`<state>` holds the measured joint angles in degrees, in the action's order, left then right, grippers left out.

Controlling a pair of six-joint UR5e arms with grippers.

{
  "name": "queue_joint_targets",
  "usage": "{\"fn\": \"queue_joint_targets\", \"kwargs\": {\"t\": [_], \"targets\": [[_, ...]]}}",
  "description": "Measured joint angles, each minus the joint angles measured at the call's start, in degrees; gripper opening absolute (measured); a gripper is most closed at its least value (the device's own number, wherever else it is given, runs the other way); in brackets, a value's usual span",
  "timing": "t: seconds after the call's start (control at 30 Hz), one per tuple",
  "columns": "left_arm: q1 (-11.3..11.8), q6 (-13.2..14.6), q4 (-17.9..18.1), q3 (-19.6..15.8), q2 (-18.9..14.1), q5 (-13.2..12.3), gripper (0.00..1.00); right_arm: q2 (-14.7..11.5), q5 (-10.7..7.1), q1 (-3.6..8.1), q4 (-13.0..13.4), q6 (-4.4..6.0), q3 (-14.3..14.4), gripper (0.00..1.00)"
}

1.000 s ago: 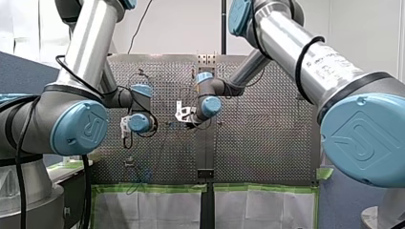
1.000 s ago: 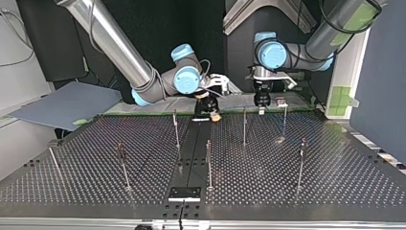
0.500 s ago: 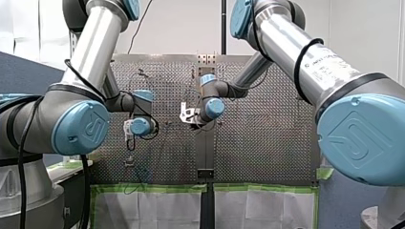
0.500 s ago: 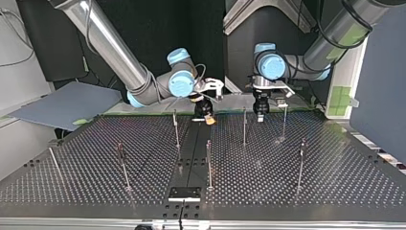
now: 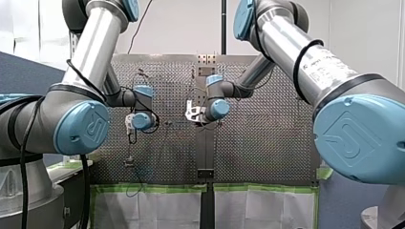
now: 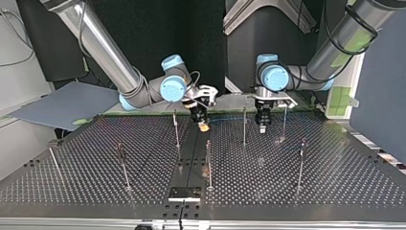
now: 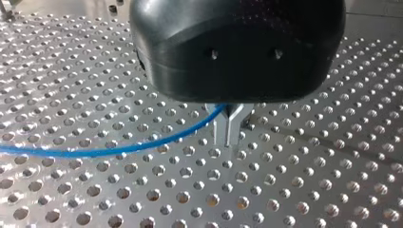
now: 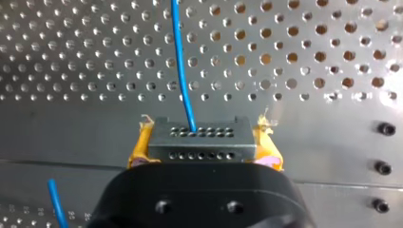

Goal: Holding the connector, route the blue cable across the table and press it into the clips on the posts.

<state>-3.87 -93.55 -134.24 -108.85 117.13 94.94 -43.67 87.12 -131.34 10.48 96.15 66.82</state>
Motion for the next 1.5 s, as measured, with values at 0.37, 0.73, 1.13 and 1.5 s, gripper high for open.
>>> {"fn": "queue_joint_targets", "kwargs": {"t": [0.37, 0.73, 1.13, 1.5], "targets": [[-0.01, 0.96, -3.74, 0.08, -0.03, 1.26, 1.00, -0.01, -0.31, 0.64, -0.23, 0.02, -0.01, 0.00], [-0.71, 1.40, -9.36, -0.30, -0.30, 3.99, 1.00, -0.01, -0.45, 1.44, -2.37, -0.38, -0.01, 0.00], [-3.17, 0.19, -10.50, -4.60, -4.51, 4.85, 1.00, 0.00, -0.39, 2.22, -2.85, -0.76, 0.03, 0.00], [-6.26, 0.12, -10.64, -9.27, -9.95, 5.03, 1.00, -0.01, -0.45, 2.66, -2.89, -0.77, 0.03, 0.00]]}}
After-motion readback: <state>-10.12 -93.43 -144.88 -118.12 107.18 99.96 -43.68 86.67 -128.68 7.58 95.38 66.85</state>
